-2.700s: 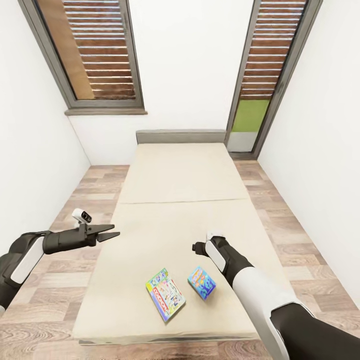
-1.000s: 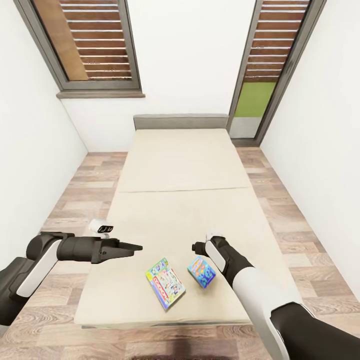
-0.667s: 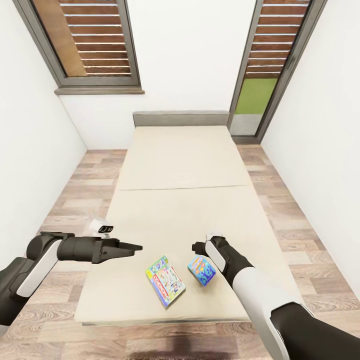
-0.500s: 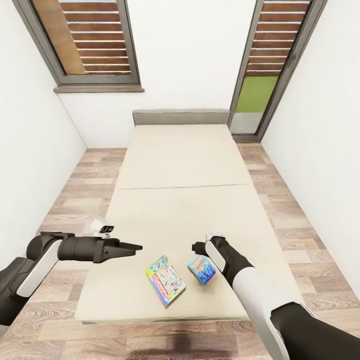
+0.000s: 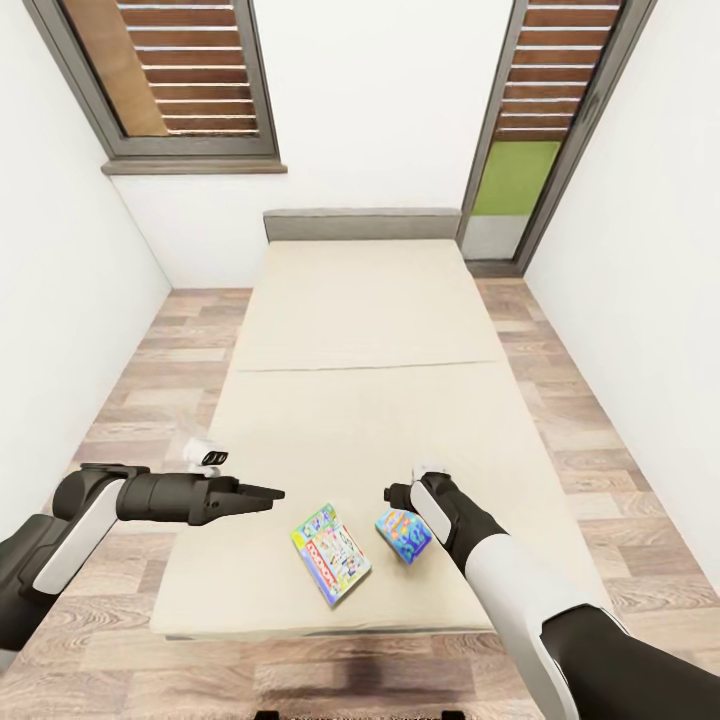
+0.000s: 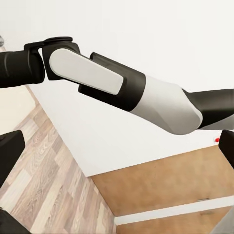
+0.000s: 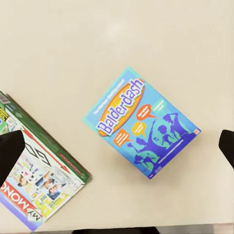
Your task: Put all the toys in the child's room - the three board games (two on the bed and one on the table), the two jigsaw puzzles on the table, and the tennis ball on the table - inside the toy box on the table in the child's room.
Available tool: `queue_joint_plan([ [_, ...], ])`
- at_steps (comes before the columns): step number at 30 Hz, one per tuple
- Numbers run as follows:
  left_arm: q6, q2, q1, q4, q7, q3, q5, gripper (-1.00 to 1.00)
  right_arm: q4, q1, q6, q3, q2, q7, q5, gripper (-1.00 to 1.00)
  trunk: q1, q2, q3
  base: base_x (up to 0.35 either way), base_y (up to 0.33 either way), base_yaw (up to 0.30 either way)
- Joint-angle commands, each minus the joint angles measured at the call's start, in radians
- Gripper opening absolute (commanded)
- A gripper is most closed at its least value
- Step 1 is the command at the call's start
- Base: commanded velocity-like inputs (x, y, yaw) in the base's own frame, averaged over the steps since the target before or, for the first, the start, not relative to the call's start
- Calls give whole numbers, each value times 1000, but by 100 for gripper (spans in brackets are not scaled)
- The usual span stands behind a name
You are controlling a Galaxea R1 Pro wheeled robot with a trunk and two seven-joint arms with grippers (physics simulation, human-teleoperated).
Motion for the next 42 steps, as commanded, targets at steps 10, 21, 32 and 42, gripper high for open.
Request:
queue_joint_plan([
  [10, 6, 1, -1, 0, -1, -2, 3, 100, -1, -1, 3, 4, 0, -9, -8, 100, 0, -2, -18, 0, 0, 0],
  [21, 6, 1, -1, 0, -1, -2, 4, 100, -1, -1, 2, 4, 0, -9, -8, 100, 0, -2, -36, 0, 0, 0],
  [32, 6, 1, -1, 0, -1, 1, 6, 100, -1, -1, 0, 4, 0, -9, -8, 100, 0, -2, -55, 0, 0, 0],
  [42, 6, 1, -1, 2, 0, 1, 7, 100, -1, -1, -2, 4, 0, -9, -8, 100, 0, -2, -71, 0, 0, 0],
])
